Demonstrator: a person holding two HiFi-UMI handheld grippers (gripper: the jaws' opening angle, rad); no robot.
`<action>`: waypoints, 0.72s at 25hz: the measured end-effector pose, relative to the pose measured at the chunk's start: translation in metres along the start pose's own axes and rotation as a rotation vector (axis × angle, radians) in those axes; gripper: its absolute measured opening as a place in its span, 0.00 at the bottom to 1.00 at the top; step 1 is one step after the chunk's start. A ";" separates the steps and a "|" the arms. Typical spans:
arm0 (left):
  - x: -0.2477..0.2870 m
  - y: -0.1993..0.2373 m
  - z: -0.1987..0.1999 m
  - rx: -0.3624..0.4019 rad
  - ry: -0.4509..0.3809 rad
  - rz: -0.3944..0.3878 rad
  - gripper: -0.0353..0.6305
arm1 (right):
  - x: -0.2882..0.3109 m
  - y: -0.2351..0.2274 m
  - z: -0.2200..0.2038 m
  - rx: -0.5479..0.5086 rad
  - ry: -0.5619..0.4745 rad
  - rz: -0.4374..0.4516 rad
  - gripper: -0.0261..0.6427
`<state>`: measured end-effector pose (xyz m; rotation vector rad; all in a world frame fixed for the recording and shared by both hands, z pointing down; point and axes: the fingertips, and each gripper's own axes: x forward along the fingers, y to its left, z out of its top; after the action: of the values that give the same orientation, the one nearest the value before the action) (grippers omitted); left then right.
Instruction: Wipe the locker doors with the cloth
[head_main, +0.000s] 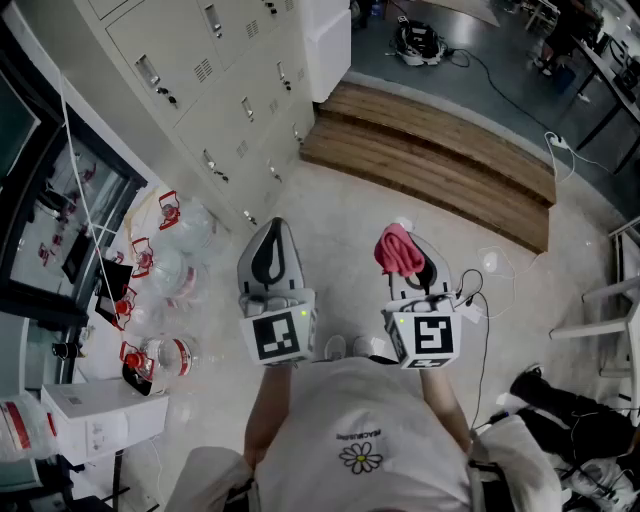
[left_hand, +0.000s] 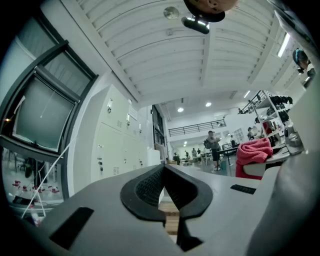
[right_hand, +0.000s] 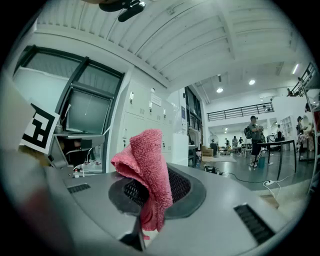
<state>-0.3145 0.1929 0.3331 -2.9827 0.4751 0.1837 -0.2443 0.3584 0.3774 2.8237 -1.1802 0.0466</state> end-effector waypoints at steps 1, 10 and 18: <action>0.002 -0.002 0.000 0.005 -0.001 -0.006 0.08 | 0.001 0.000 0.000 -0.007 -0.005 0.002 0.08; 0.010 -0.017 -0.017 0.029 0.035 -0.031 0.08 | 0.010 -0.004 -0.005 -0.023 -0.036 0.052 0.08; 0.017 -0.043 -0.024 0.017 0.053 -0.012 0.08 | 0.011 -0.038 -0.025 0.027 -0.008 0.035 0.08</action>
<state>-0.2826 0.2251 0.3581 -2.9799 0.4617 0.0992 -0.2100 0.3792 0.4003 2.8289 -1.2406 0.0536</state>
